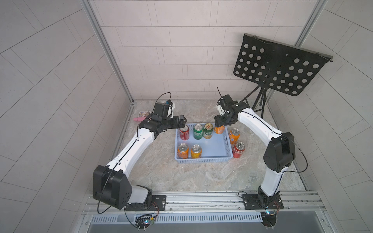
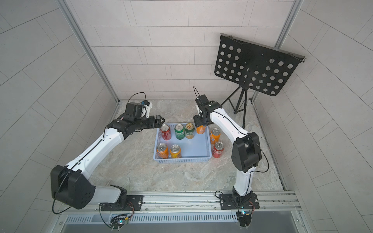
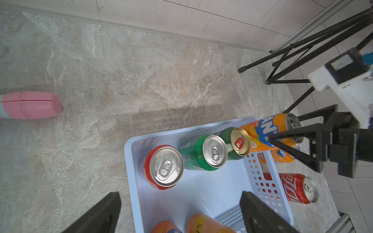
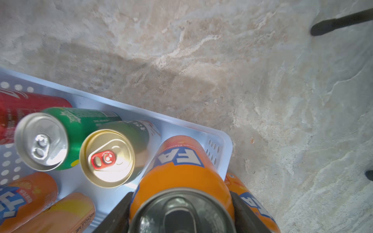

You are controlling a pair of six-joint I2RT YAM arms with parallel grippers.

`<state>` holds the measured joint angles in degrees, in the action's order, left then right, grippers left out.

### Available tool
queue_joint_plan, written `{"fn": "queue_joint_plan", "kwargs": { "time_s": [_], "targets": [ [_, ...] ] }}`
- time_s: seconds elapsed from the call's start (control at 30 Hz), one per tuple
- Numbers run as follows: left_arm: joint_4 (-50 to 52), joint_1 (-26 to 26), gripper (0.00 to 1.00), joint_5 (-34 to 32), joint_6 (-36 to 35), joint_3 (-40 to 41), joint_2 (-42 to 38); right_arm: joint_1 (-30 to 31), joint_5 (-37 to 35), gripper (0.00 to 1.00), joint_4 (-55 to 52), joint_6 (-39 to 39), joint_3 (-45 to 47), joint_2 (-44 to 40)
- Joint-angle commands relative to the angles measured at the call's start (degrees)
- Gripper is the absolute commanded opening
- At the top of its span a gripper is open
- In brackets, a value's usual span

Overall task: Take out the drinks from the basket
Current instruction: Pick up the drink from the basket.

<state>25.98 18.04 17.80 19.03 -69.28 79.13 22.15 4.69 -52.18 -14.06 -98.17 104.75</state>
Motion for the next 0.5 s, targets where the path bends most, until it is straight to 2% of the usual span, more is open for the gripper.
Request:
{"fn": "queue_joint_plan", "kwargs": {
  "time_s": [0.0, 0.23, 0.47],
  "targets": [
    [-0.5, 0.3, 1.00, -0.3, -0.7, 0.3, -2.0, -1.2, -1.4, 0.08, -0.8, -0.9, -3.4, -4.3],
    [-0.6, 0.3, 1.00, -0.2, -0.7, 0.3, -2.5, -4.7, -2.0, 0.08, -3.8, -0.5, -9.5, -4.8],
    [-0.6, 0.3, 1.00, -0.4, -0.7, 0.3, -2.7, -8.4, -2.7, 0.08, -4.1, 0.6, -10.1, -4.0]
  ]
}}
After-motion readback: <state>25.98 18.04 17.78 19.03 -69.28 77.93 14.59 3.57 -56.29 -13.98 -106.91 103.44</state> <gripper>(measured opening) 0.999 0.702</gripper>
